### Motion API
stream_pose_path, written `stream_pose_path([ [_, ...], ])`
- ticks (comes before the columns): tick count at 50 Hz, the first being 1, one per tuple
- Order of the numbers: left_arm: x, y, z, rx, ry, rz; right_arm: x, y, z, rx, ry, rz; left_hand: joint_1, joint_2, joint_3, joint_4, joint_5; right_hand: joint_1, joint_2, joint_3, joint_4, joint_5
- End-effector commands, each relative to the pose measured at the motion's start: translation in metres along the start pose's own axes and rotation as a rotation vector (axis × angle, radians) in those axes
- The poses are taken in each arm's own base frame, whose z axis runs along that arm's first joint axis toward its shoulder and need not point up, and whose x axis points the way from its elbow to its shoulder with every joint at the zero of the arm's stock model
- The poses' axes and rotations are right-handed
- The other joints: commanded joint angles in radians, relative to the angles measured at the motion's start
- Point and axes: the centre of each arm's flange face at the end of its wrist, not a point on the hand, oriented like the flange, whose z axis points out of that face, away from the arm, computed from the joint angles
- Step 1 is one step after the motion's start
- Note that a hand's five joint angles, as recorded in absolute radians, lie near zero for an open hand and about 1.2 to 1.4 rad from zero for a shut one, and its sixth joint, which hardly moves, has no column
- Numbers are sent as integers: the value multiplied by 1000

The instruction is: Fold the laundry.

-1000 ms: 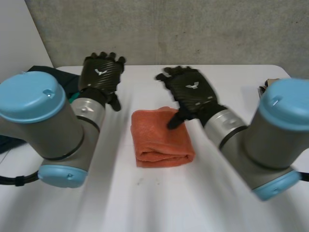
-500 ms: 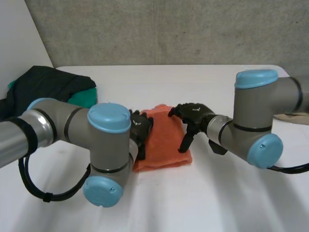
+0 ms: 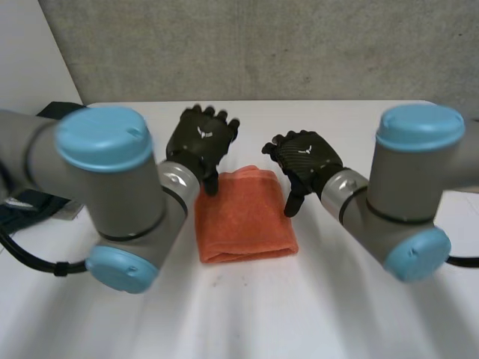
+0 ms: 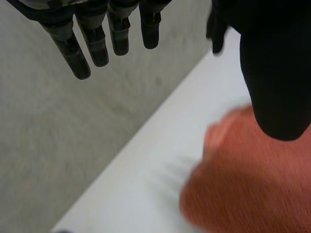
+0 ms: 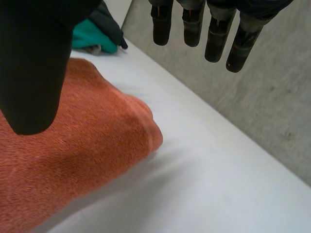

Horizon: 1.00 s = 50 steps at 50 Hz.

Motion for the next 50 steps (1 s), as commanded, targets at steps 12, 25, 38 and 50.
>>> stream_pose_path([
  [12,-13,-22,-29,109,370,-161,-86,74,-12,57,-123,-185,18,-4,-11,-2,-9,-5,-46,-38,-60,-68],
  [25,-15,-22,-28,112,364,-162,-80,75,15,96,-48,-230,15,-7,-14,-5,-12,281,240,248,226,218],
  [38,-19,-27,-31,128,356,-163,-80,76,35,115,-50,-224,12,-10,-17,-8,-15,549,508,515,493,485],
  [50,-25,-25,-28,125,339,-163,-80,66,45,161,-104,-215,18,-4,-11,-2,-9,1217,1176,1184,1162,1154],
])
